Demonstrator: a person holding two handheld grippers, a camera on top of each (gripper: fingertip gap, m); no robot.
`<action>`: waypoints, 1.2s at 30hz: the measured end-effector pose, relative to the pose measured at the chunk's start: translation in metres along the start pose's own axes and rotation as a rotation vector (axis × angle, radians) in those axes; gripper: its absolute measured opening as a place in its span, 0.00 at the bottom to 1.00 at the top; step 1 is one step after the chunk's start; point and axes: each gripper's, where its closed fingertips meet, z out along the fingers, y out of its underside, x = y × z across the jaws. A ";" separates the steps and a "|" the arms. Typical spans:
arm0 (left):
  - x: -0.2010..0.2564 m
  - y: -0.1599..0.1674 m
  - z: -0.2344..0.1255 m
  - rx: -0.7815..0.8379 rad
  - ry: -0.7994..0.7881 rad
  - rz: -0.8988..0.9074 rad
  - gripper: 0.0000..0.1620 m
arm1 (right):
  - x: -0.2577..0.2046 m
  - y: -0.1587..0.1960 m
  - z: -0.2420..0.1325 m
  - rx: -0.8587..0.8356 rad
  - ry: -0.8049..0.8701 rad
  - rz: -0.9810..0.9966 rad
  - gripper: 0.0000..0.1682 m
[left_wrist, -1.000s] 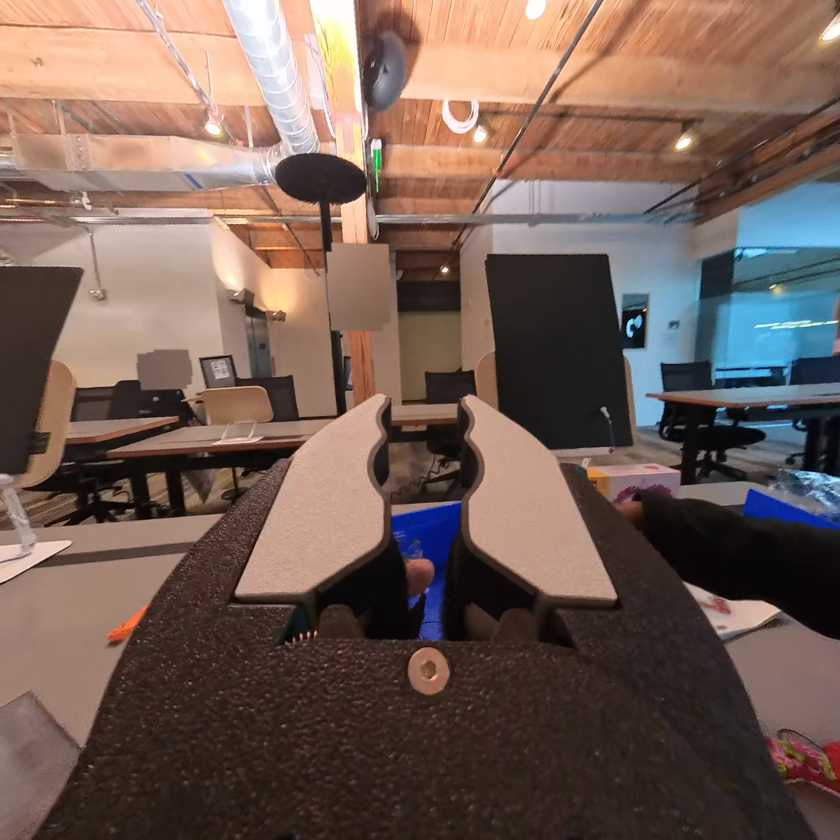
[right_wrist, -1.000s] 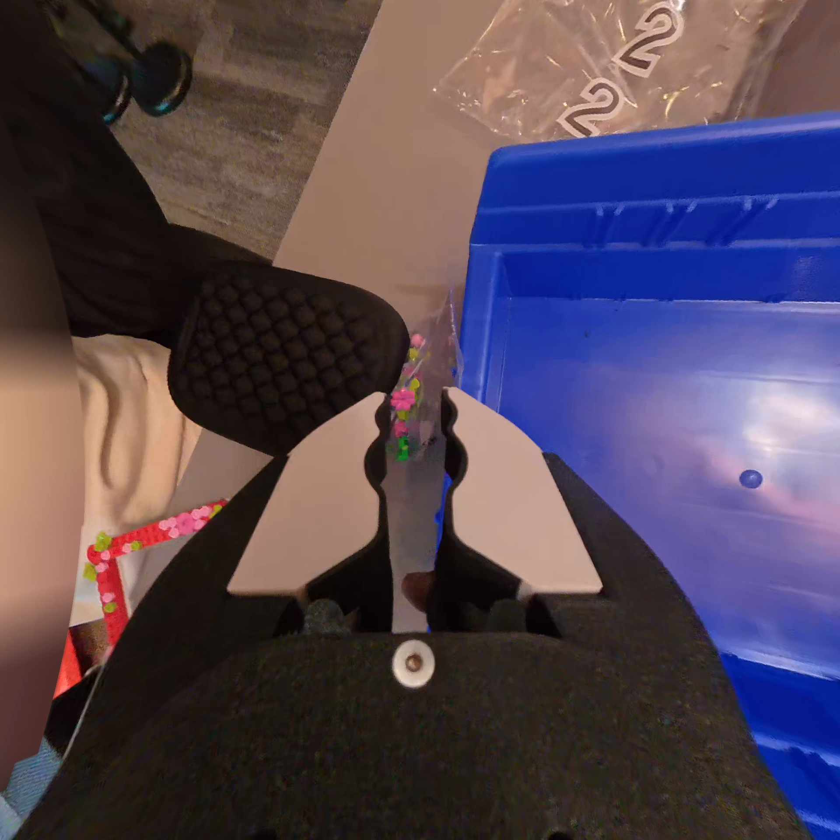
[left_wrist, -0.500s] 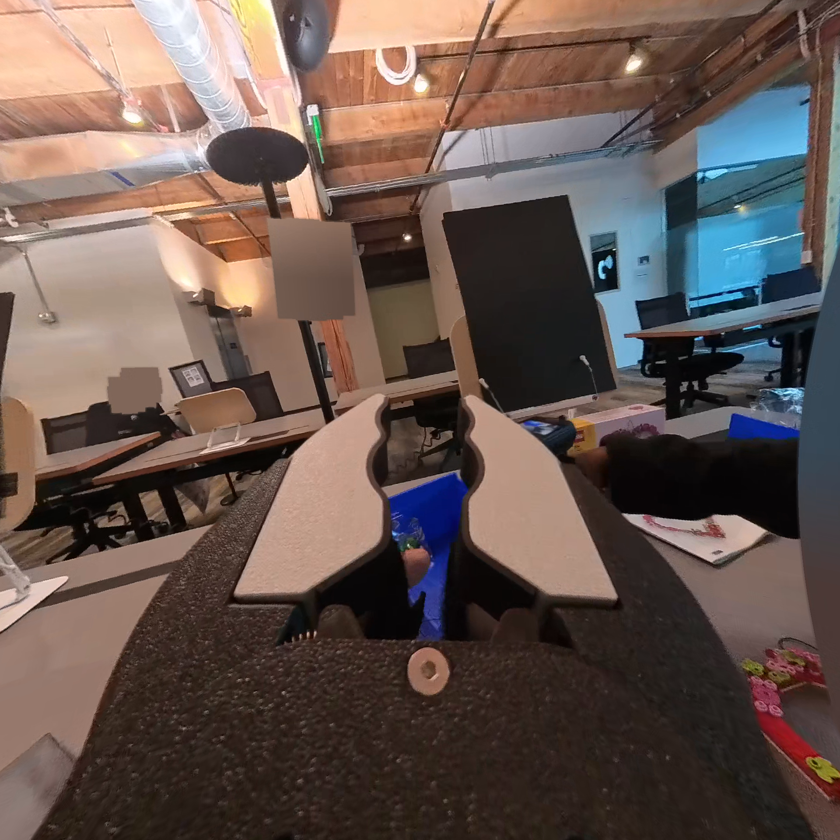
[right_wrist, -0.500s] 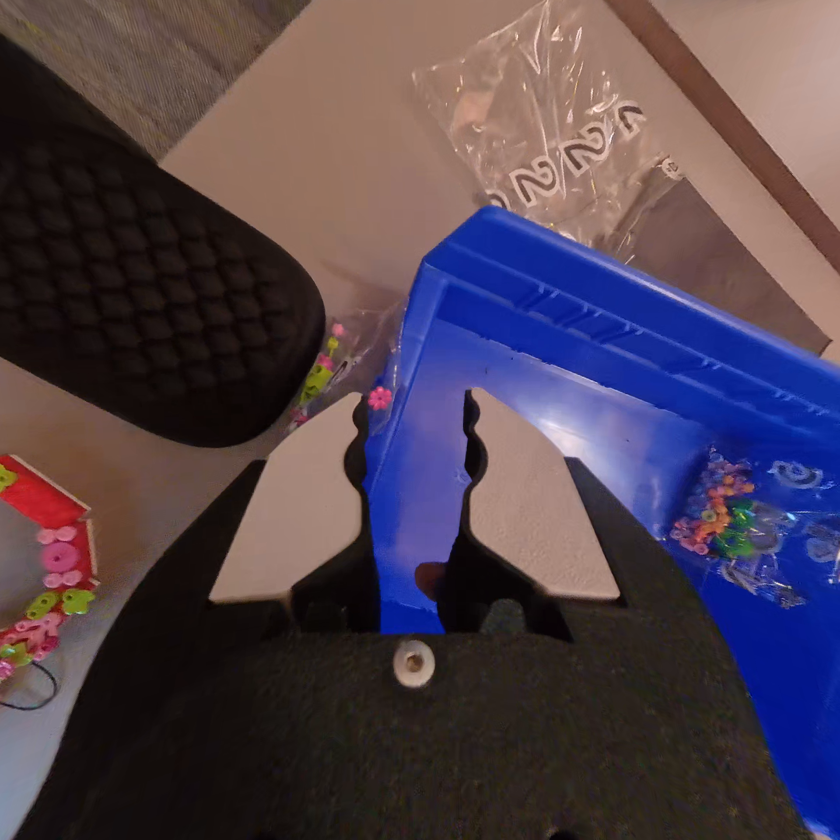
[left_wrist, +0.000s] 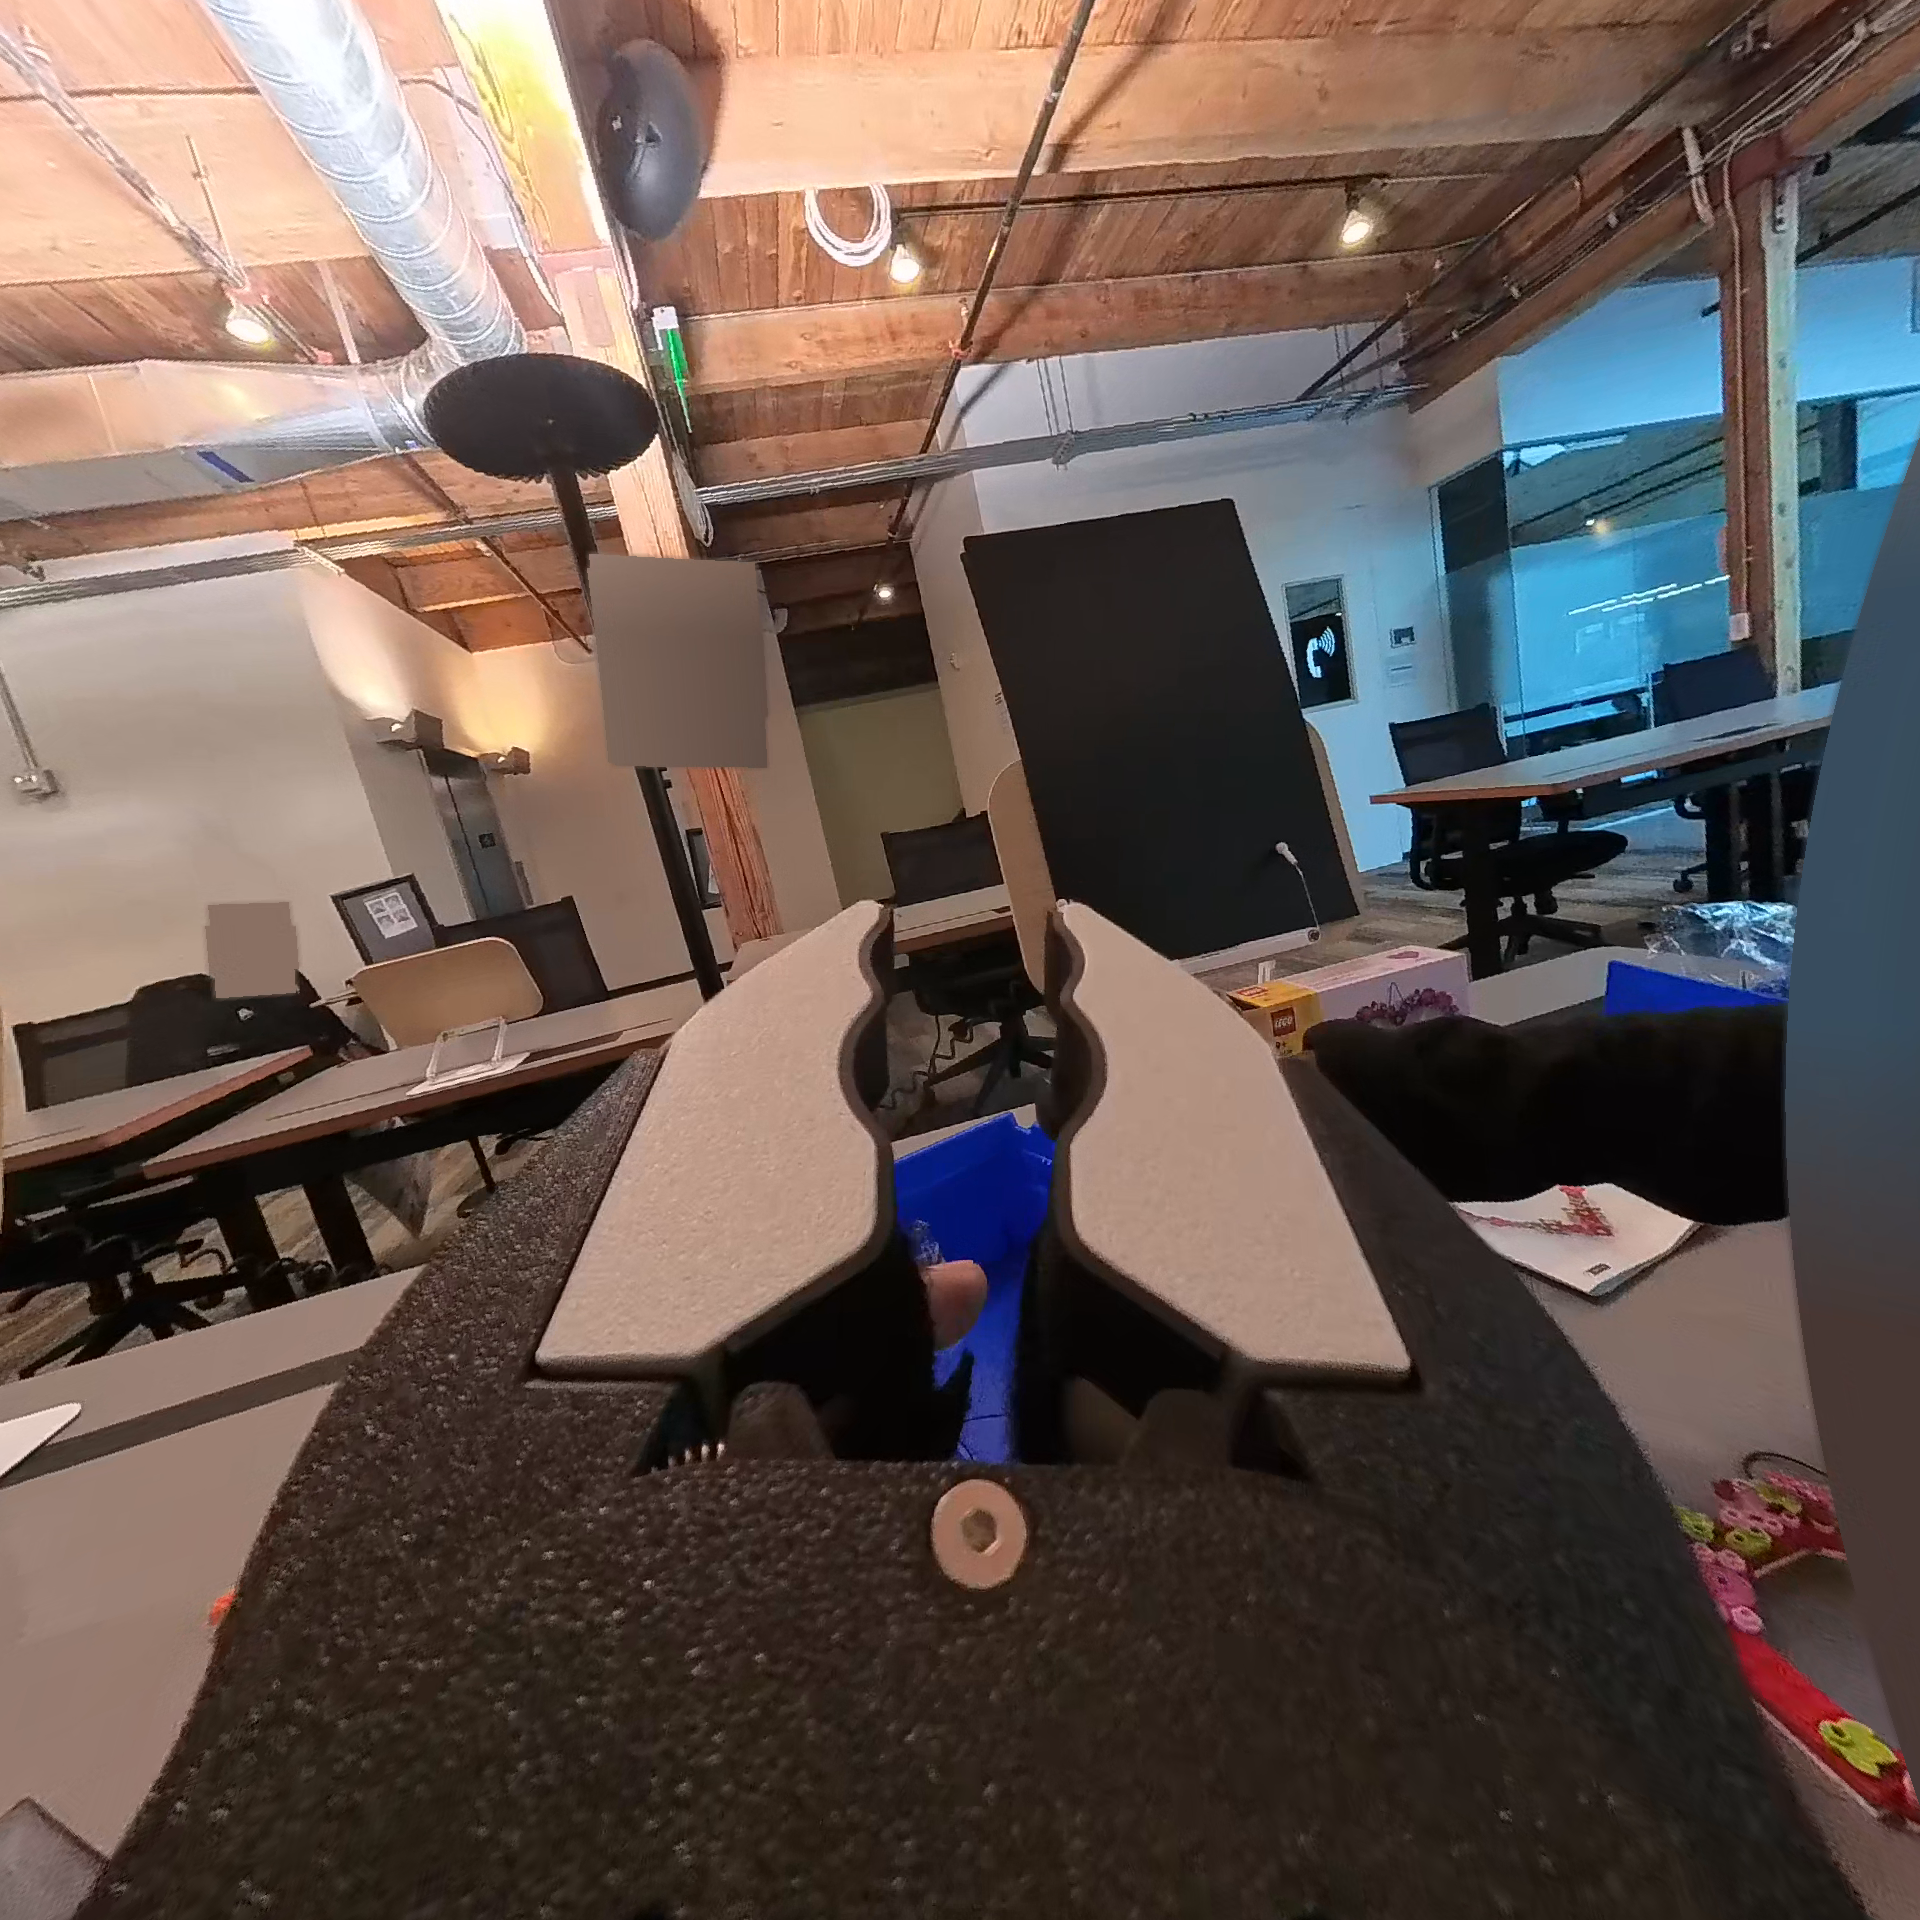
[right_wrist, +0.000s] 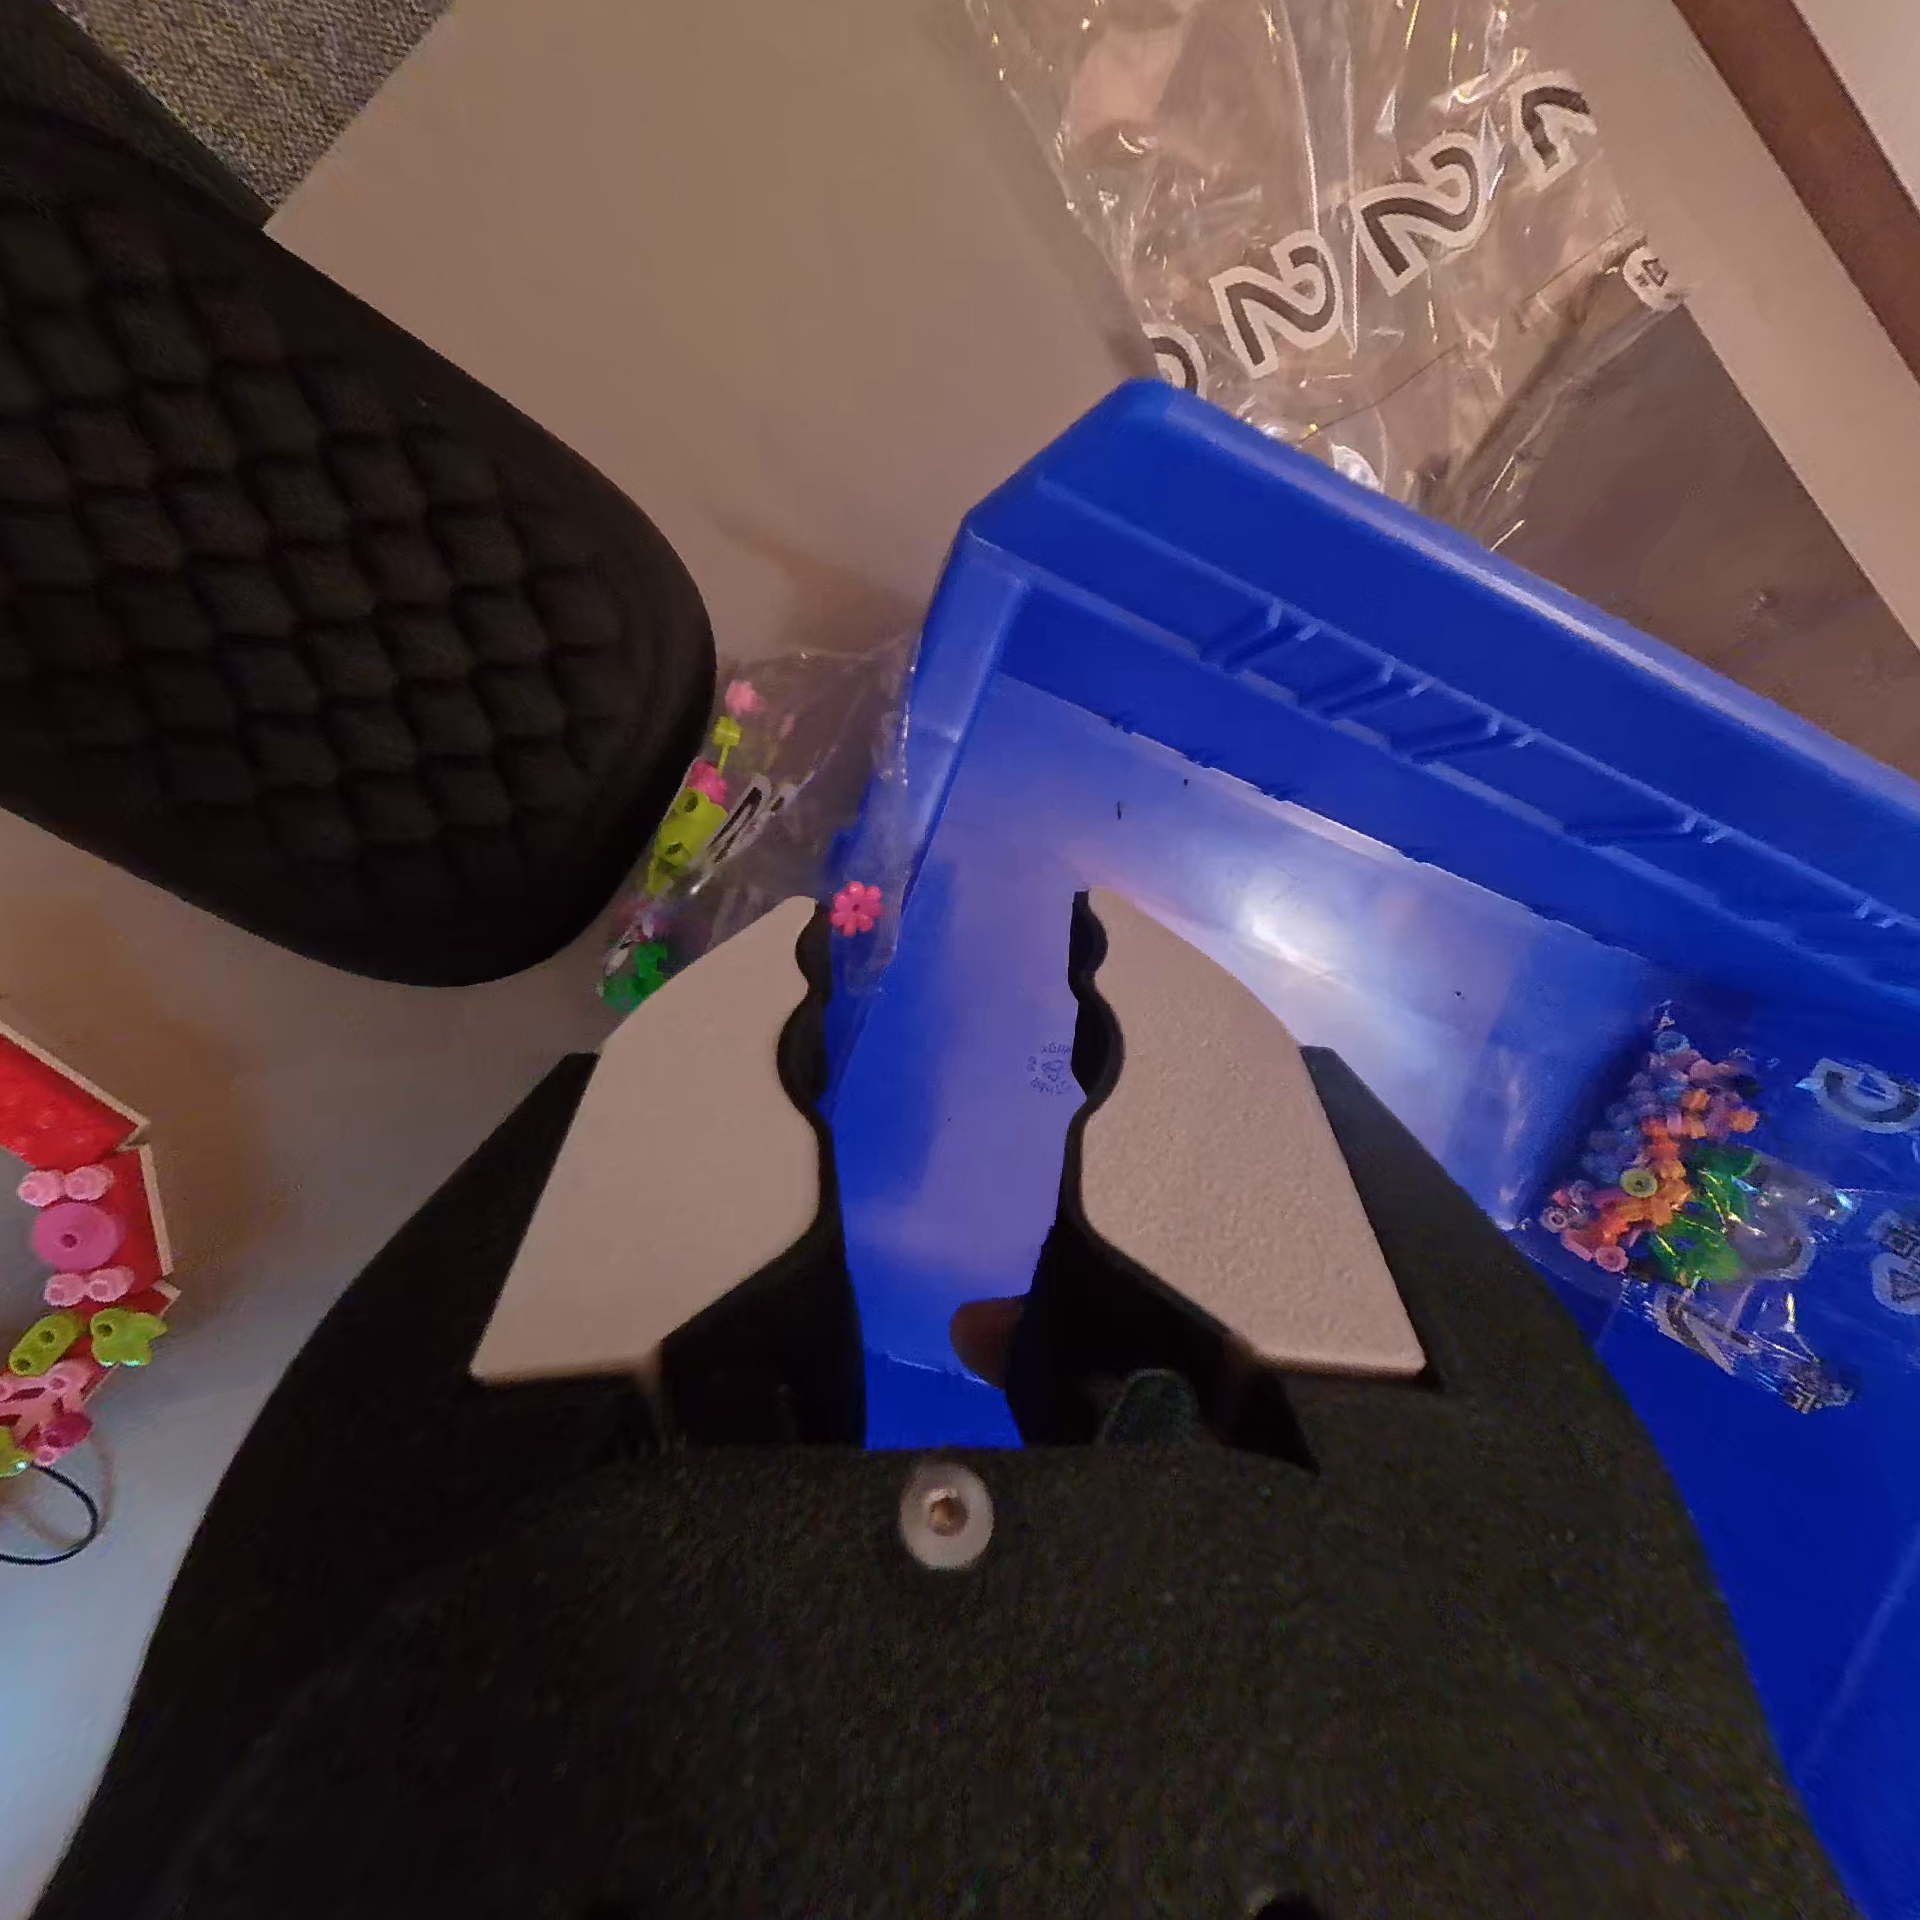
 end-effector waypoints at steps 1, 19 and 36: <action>0.001 0.000 0.000 0.000 0.004 0.007 0.17 | 0.000 -0.001 -0.001 0.007 -0.001 0.001 0.26; 0.008 0.001 0.002 -0.003 0.033 0.046 0.17 | 0.005 -0.010 -0.007 0.044 0.004 0.012 0.23; 0.021 0.018 0.021 -0.046 0.120 0.000 0.16 | -0.017 -0.053 -0.143 0.713 0.348 0.058 0.22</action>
